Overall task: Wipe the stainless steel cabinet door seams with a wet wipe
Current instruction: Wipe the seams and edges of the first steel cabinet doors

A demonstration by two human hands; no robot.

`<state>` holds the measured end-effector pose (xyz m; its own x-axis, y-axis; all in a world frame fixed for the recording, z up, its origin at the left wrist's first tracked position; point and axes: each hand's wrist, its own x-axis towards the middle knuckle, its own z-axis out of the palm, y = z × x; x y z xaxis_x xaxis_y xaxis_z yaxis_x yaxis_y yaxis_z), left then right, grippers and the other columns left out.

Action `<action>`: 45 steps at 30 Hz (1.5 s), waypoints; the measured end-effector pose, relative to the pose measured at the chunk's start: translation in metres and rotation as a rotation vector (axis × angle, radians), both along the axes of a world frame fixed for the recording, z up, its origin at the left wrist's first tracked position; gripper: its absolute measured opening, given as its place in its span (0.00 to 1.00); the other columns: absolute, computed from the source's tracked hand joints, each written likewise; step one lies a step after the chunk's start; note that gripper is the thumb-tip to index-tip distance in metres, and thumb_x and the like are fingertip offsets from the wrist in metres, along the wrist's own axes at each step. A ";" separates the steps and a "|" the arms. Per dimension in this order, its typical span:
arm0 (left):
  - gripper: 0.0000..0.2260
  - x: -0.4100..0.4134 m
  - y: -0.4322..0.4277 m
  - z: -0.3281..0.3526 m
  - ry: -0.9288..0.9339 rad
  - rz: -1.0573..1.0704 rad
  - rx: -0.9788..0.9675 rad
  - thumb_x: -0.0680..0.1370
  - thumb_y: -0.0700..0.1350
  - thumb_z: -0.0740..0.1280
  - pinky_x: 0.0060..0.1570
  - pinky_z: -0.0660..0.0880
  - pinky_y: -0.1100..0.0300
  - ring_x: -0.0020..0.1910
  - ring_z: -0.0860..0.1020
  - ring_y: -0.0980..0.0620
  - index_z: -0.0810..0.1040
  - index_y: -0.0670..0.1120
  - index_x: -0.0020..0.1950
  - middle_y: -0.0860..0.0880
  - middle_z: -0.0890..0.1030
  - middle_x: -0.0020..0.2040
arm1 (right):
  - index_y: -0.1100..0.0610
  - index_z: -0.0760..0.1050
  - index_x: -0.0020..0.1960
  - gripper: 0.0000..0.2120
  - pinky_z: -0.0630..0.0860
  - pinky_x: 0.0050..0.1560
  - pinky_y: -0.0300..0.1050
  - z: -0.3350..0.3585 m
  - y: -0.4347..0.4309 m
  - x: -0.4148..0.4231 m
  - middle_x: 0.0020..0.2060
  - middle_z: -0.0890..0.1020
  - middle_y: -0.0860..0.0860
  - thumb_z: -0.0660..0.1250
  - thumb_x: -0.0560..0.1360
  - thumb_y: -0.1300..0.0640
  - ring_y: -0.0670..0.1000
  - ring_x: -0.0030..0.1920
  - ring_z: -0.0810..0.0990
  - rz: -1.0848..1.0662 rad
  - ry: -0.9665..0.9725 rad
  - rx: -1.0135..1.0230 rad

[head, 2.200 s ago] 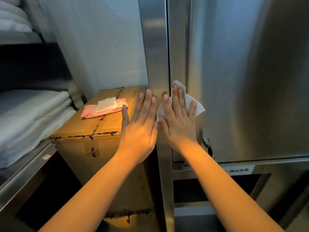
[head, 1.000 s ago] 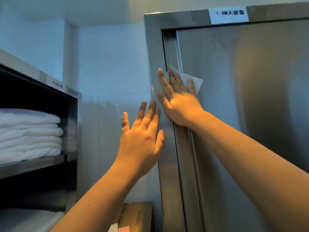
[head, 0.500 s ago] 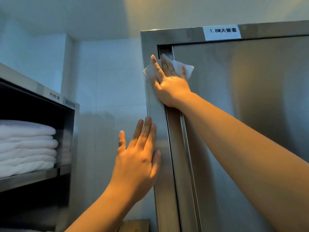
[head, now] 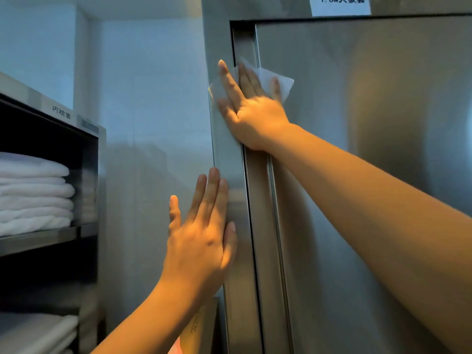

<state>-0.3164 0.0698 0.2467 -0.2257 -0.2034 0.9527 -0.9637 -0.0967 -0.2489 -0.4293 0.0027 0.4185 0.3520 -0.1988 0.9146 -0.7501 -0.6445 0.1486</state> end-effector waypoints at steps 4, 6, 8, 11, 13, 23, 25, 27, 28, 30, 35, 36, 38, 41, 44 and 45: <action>0.26 0.000 0.001 -0.015 -0.026 0.016 0.011 0.74 0.47 0.53 0.57 0.62 0.30 0.68 0.62 0.36 0.64 0.36 0.70 0.38 0.64 0.71 | 0.46 0.35 0.75 0.27 0.32 0.69 0.54 -0.061 -0.004 -0.001 0.76 0.42 0.54 0.44 0.81 0.45 0.49 0.75 0.39 0.058 -0.017 -0.034; 0.26 0.003 0.003 -0.022 -0.045 0.014 0.024 0.75 0.48 0.53 0.57 0.60 0.30 0.68 0.61 0.36 0.63 0.37 0.70 0.39 0.63 0.71 | 0.46 0.31 0.72 0.28 0.30 0.68 0.53 -0.104 -0.003 -0.006 0.75 0.39 0.55 0.45 0.81 0.45 0.49 0.75 0.37 0.069 0.018 -0.030; 0.26 0.006 0.007 -0.029 -0.058 0.014 0.040 0.75 0.48 0.53 0.58 0.59 0.31 0.69 0.60 0.36 0.61 0.37 0.71 0.40 0.62 0.72 | 0.45 0.26 0.68 0.27 0.26 0.67 0.53 -0.143 0.001 -0.009 0.74 0.35 0.54 0.43 0.80 0.44 0.49 0.73 0.32 0.055 0.082 0.003; 0.26 0.007 0.010 -0.045 -0.035 0.005 0.071 0.76 0.48 0.53 0.59 0.59 0.31 0.69 0.61 0.36 0.61 0.38 0.71 0.40 0.62 0.72 | 0.43 0.23 0.66 0.27 0.25 0.66 0.53 -0.164 0.003 -0.012 0.73 0.31 0.54 0.41 0.80 0.43 0.49 0.72 0.29 0.017 0.133 0.046; 0.26 0.005 0.011 -0.055 -0.015 0.007 0.084 0.75 0.48 0.53 0.59 0.59 0.31 0.69 0.60 0.37 0.61 0.38 0.71 0.40 0.62 0.71 | 0.44 0.25 0.68 0.28 0.27 0.67 0.54 -0.150 0.001 -0.011 0.74 0.34 0.55 0.43 0.80 0.44 0.50 0.73 0.32 0.023 0.116 0.039; 0.25 0.002 0.012 -0.108 0.023 -0.042 0.142 0.76 0.48 0.52 0.67 0.53 0.42 0.71 0.60 0.43 0.61 0.39 0.71 0.40 0.62 0.71 | 0.50 0.32 0.71 0.27 0.31 0.69 0.53 -0.199 0.002 -0.004 0.75 0.41 0.54 0.44 0.79 0.44 0.50 0.75 0.38 0.096 0.009 0.042; 0.26 -0.002 0.015 -0.120 0.058 -0.070 0.177 0.76 0.47 0.53 0.67 0.49 0.43 0.72 0.58 0.45 0.59 0.39 0.72 0.40 0.60 0.72 | 0.51 0.34 0.72 0.28 0.33 0.70 0.55 -0.237 0.004 -0.006 0.74 0.42 0.55 0.43 0.78 0.43 0.52 0.75 0.39 0.091 0.031 0.056; 0.26 -0.006 0.019 -0.132 0.118 -0.095 0.233 0.76 0.48 0.52 0.67 0.47 0.43 0.73 0.53 0.47 0.56 0.39 0.73 0.41 0.56 0.73 | 0.52 0.38 0.74 0.30 0.38 0.71 0.57 -0.271 0.008 -0.007 0.74 0.45 0.57 0.45 0.78 0.44 0.54 0.75 0.43 0.090 0.031 0.076; 0.26 -0.007 0.020 -0.138 0.145 -0.104 0.259 0.76 0.48 0.52 0.67 0.47 0.42 0.73 0.51 0.48 0.55 0.40 0.73 0.42 0.55 0.74 | 0.53 0.38 0.75 0.30 0.39 0.71 0.58 -0.285 0.009 -0.008 0.74 0.47 0.58 0.45 0.78 0.44 0.56 0.74 0.45 0.084 0.030 0.076; 0.26 -0.009 0.024 -0.148 0.169 -0.101 0.295 0.77 0.48 0.51 0.67 0.47 0.41 0.73 0.51 0.49 0.55 0.40 0.73 0.42 0.54 0.74 | 0.53 0.37 0.75 0.30 0.41 0.71 0.57 -0.308 0.010 -0.007 0.73 0.49 0.59 0.44 0.79 0.43 0.56 0.74 0.48 0.066 0.038 0.057; 0.25 -0.013 0.032 -0.168 0.197 -0.063 0.311 0.76 0.48 0.53 0.68 0.51 0.38 0.72 0.58 0.44 0.59 0.40 0.72 0.42 0.59 0.73 | 0.55 0.48 0.75 0.26 0.48 0.71 0.55 -0.336 0.012 -0.008 0.72 0.56 0.60 0.43 0.81 0.46 0.58 0.73 0.57 0.080 -0.006 0.016; 0.25 -0.014 0.034 -0.172 0.193 -0.047 0.313 0.75 0.48 0.53 0.67 0.54 0.36 0.71 0.60 0.42 0.60 0.40 0.72 0.41 0.60 0.72 | 0.57 0.53 0.74 0.24 0.52 0.70 0.56 -0.340 0.012 -0.009 0.71 0.60 0.61 0.45 0.81 0.47 0.59 0.72 0.60 0.087 -0.024 -0.010; 0.25 -0.016 0.037 -0.178 0.198 -0.032 0.329 0.75 0.47 0.53 0.62 0.56 0.33 0.70 0.60 0.40 0.61 0.40 0.71 0.41 0.61 0.72 | 0.58 0.59 0.71 0.22 0.59 0.68 0.56 -0.347 0.012 -0.010 0.69 0.66 0.61 0.47 0.81 0.49 0.58 0.70 0.65 0.088 -0.057 -0.076; 0.25 -0.019 0.041 -0.183 0.225 -0.027 0.359 0.75 0.48 0.53 0.60 0.57 0.31 0.70 0.60 0.38 0.61 0.40 0.71 0.41 0.62 0.72 | 0.59 0.63 0.68 0.19 0.66 0.64 0.55 -0.350 0.011 -0.012 0.65 0.73 0.61 0.52 0.81 0.51 0.58 0.65 0.72 0.102 -0.097 -0.166; 0.25 -0.024 0.048 -0.185 0.234 -0.037 0.382 0.75 0.48 0.53 0.59 0.56 0.31 0.70 0.59 0.38 0.63 0.39 0.71 0.41 0.62 0.72 | 0.60 0.66 0.66 0.18 0.73 0.55 0.53 -0.348 0.011 -0.015 0.58 0.79 0.60 0.57 0.79 0.54 0.57 0.58 0.79 0.135 -0.100 -0.242; 0.25 -0.025 0.050 -0.186 0.235 -0.046 0.387 0.75 0.48 0.53 0.59 0.56 0.31 0.70 0.59 0.38 0.64 0.39 0.71 0.41 0.62 0.72 | 0.61 0.66 0.66 0.17 0.75 0.50 0.51 -0.347 0.010 -0.017 0.56 0.80 0.60 0.58 0.79 0.55 0.57 0.55 0.80 0.148 -0.095 -0.262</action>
